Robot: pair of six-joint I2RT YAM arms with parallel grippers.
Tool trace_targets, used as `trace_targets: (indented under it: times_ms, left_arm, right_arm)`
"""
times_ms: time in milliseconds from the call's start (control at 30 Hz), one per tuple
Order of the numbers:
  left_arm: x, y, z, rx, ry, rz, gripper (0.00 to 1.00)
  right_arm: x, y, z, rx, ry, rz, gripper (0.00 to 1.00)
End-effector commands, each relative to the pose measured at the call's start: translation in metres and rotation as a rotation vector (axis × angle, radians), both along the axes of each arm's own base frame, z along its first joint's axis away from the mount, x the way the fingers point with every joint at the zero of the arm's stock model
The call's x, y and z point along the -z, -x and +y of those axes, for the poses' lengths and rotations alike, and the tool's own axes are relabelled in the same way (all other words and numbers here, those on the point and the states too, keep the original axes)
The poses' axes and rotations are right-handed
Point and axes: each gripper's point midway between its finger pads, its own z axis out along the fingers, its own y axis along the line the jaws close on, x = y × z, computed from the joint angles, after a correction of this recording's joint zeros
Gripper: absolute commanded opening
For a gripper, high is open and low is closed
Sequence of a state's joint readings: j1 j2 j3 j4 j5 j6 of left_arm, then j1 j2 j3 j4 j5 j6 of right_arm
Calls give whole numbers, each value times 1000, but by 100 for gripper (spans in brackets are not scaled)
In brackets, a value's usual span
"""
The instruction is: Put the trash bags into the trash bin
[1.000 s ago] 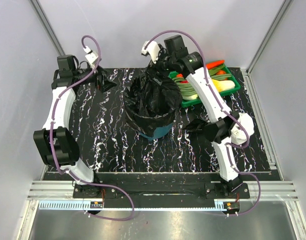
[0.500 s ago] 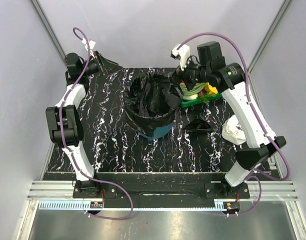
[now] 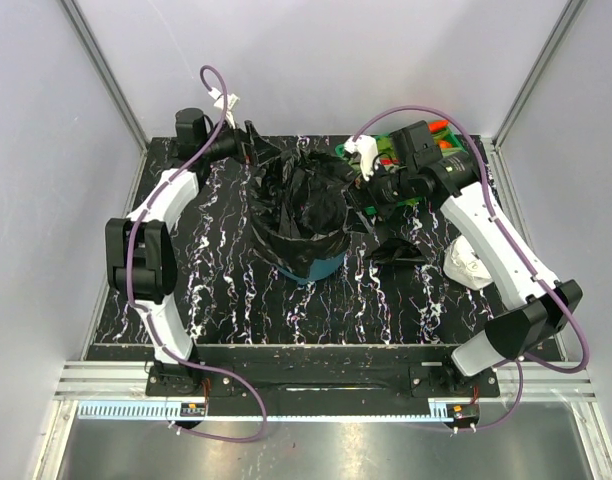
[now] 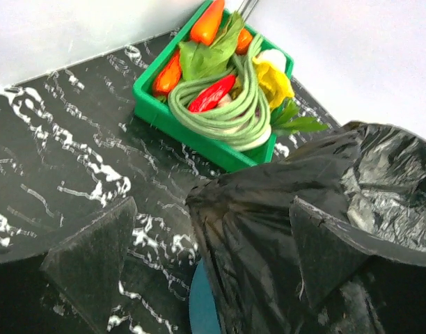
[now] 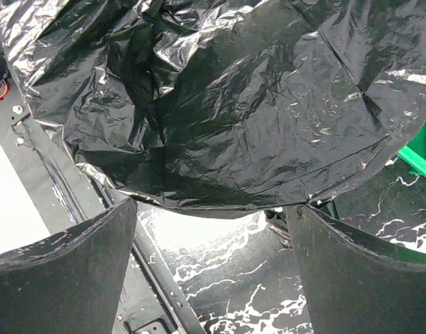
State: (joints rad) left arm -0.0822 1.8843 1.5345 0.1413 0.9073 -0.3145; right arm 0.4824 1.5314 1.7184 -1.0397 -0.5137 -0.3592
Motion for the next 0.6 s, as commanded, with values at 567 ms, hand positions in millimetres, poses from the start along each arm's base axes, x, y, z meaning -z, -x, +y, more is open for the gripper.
trace_targets:
  times_ms: [567]
  left_arm:
    - [-14,48,12,-55,-120,-116,94]
  right_arm:
    - [-12,-53,-13,327,38,36,86]
